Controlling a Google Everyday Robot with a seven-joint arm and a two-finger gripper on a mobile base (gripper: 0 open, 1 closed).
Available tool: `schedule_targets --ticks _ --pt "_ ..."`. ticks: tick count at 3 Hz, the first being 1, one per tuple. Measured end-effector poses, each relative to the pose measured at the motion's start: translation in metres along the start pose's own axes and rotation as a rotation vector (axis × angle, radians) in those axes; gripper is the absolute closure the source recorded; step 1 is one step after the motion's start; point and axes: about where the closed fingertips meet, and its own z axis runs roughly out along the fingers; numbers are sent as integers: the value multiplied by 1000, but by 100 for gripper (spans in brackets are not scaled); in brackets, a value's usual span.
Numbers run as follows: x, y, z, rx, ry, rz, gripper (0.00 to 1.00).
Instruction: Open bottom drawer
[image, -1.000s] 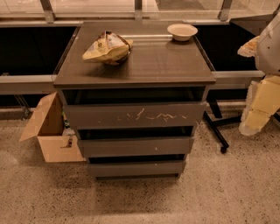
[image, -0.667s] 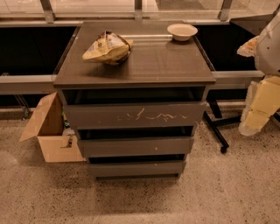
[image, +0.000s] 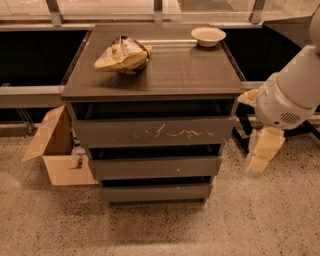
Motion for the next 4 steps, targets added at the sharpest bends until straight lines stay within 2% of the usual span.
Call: schedule_targets --ticks 1,3,4 --pt "1 5 35 -45 -45 -14 0" --pt "0 7 43 -63 -56 -27 0" --pt "-3 14 83 -109 -101 -83 0"
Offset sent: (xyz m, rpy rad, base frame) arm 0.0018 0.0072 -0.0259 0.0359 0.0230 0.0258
